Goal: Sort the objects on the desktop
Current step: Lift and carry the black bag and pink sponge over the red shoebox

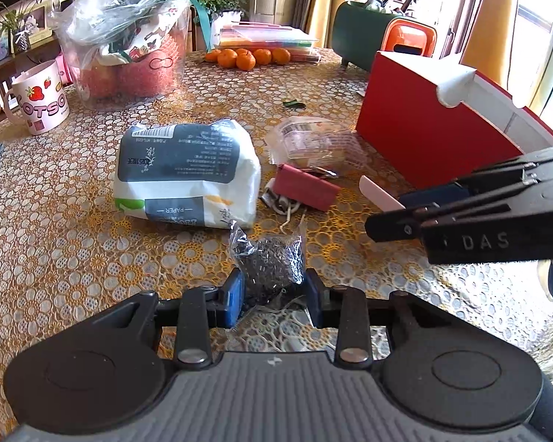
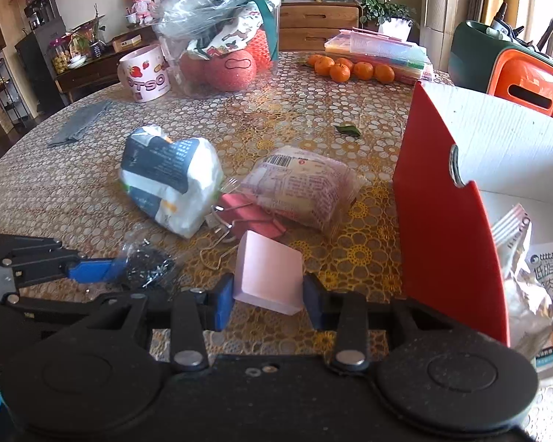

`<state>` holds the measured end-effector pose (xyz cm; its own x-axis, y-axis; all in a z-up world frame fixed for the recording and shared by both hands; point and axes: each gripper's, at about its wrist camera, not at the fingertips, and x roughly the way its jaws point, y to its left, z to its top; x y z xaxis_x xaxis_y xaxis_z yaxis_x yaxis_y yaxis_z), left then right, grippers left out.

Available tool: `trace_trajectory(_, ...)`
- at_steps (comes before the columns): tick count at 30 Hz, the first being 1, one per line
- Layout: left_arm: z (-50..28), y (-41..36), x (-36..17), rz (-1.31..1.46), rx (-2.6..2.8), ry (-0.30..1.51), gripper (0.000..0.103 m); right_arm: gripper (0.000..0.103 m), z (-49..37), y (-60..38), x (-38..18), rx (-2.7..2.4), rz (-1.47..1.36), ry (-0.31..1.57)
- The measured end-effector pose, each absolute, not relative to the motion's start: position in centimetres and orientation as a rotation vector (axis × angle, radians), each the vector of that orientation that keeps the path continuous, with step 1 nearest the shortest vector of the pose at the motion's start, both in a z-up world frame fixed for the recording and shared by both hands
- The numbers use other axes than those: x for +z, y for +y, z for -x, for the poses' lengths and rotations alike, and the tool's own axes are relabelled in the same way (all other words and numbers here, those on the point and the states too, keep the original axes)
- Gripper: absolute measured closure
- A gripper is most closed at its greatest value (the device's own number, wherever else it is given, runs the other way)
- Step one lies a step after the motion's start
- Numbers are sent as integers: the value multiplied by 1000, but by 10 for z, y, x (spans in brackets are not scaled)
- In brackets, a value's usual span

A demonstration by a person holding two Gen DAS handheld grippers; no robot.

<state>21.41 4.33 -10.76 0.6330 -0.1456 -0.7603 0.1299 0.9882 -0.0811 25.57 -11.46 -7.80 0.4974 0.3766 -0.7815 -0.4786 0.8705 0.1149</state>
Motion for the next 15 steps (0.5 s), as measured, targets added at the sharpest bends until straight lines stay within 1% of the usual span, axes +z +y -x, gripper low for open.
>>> trace_trajectory(15, -181, 20, -70, 33, -179, 851, 69, 64, -209, -149, -44, 556, 62, 884)
